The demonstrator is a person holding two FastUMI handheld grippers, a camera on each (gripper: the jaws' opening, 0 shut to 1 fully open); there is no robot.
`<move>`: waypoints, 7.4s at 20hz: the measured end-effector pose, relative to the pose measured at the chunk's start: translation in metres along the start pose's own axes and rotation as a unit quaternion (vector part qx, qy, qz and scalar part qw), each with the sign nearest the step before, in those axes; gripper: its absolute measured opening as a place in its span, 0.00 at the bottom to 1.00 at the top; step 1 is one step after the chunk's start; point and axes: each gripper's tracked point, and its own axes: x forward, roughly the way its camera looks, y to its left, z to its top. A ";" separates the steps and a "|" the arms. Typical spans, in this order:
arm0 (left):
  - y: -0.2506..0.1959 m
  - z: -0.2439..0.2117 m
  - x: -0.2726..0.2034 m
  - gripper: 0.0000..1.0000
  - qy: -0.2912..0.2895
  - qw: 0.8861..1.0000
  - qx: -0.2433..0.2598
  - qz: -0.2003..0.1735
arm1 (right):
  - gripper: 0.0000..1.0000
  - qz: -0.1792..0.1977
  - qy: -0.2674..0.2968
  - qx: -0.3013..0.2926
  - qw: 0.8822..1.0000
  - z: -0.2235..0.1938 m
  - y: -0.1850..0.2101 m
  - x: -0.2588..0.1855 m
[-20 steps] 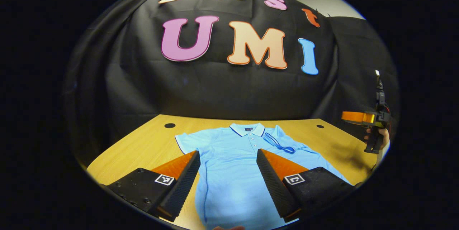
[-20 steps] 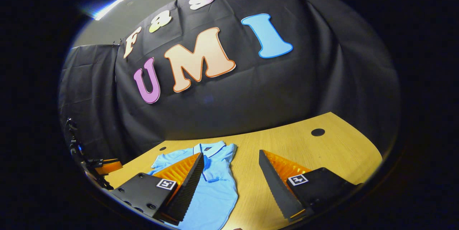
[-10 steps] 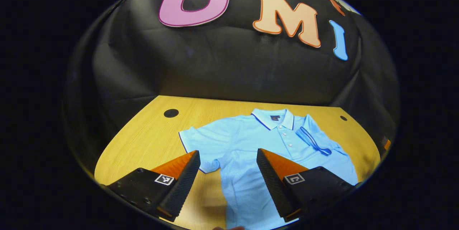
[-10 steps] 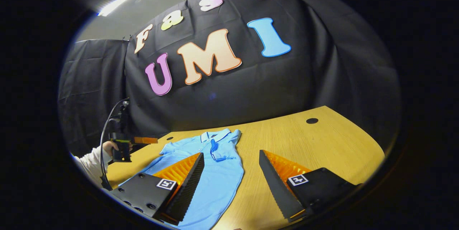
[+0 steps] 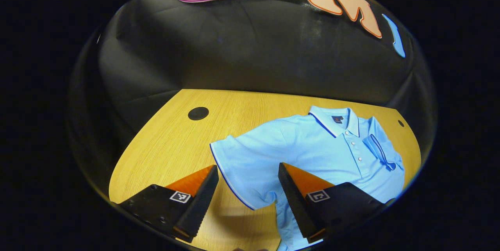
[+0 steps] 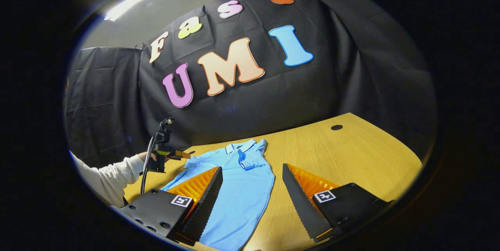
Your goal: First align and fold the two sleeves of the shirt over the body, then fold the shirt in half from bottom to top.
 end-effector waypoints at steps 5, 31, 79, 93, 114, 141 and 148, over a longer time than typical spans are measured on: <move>0.006 -0.011 0.014 0.88 0.020 1.000 -0.006 0.005 | 0.97 -0.005 0.000 0.005 1.000 -0.002 0.002 -0.003; -0.040 0.030 0.007 0.00 -0.010 0.999 0.043 -0.024 | 0.97 -0.010 0.008 0.021 1.000 -0.016 0.012 -0.004; -0.123 -0.241 -0.308 0.96 0.015 0.987 0.061 -0.149 | 0.97 0.085 0.195 -0.098 0.972 -0.184 0.056 -0.065; -0.106 -0.263 -0.286 0.87 0.029 0.991 0.077 -0.108 | 0.91 0.073 0.191 -0.164 0.965 -0.193 0.058 -0.065; -0.122 -0.258 -0.279 0.06 -0.013 0.989 0.102 -0.102 | 0.03 0.105 0.180 -0.143 0.968 -0.197 0.073 -0.052; -0.148 -0.095 -0.220 0.01 -0.121 0.980 0.011 -0.158 | 0.02 0.038 0.168 -0.109 0.979 -0.078 0.057 0.046; -0.145 -0.033 -0.173 0.01 -0.150 0.979 0.009 -0.135 | 0.03 0.040 0.165 -0.095 0.981 -0.045 0.048 0.126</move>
